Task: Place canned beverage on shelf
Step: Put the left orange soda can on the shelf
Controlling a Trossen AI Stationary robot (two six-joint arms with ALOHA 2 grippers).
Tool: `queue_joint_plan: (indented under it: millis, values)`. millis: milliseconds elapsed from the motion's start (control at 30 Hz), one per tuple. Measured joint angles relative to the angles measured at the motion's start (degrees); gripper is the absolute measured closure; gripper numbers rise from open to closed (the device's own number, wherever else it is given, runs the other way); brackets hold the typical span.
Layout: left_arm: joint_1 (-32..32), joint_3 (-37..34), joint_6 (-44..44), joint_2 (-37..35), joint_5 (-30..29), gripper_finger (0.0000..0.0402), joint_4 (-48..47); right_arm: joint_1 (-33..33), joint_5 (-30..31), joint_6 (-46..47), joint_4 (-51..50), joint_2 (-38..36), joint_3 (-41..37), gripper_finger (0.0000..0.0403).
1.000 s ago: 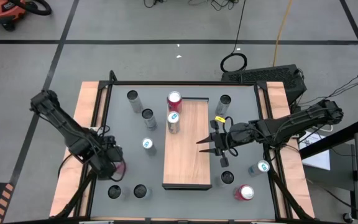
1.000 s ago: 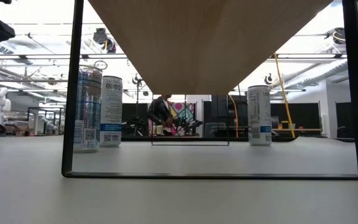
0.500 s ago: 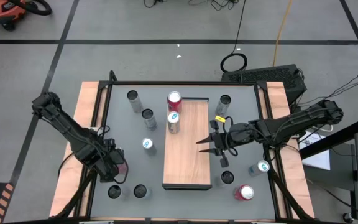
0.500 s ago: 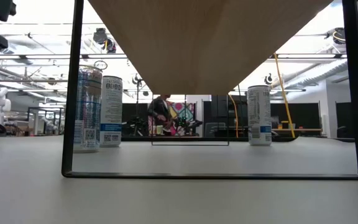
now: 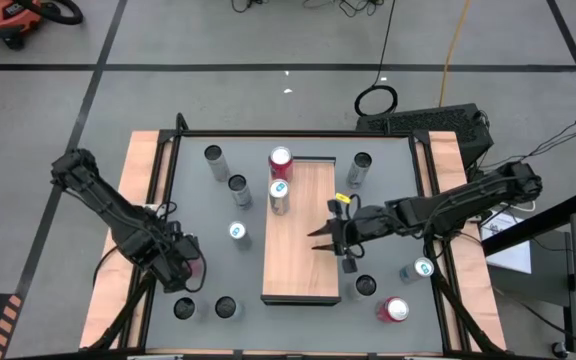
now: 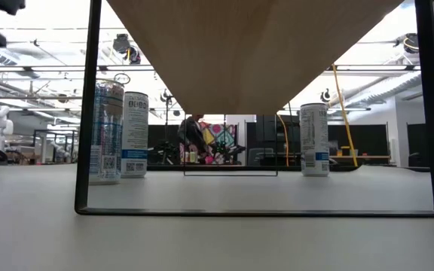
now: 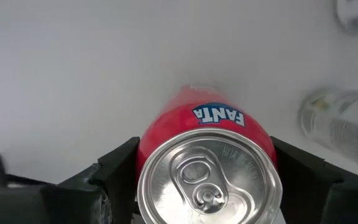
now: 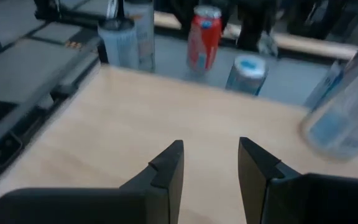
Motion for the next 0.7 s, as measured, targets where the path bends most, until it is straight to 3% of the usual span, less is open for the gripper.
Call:
queue_joint_plan:
  millis: [100, 333, 567, 700]
  values:
    - [1.1, 5.0, -2.4, 0.0, -4.2, 0.0122, -6.1, 0.4, 3.2, -1.1, 2.3, -0.8, 0.3, 0.0314]
    - [3.5, 20.1, -7.3, -0.1, -15.2, 0.0122, -14.2, 1.4, 18.0, -6.3, 10.4, -0.7, 0.5, 0.0313]
    - [4.0, 32.4, -6.4, -0.2, -27.3, 0.0122, -13.3, 2.7, 19.5, -13.1, 19.7, 2.9, 0.5, 0.0289]
    - [4.3, 35.1, 3.0, -0.2, -29.1, 0.0122, -8.1, 3.7, 19.4, -13.9, 26.5, 5.4, 0.5, 0.0247]
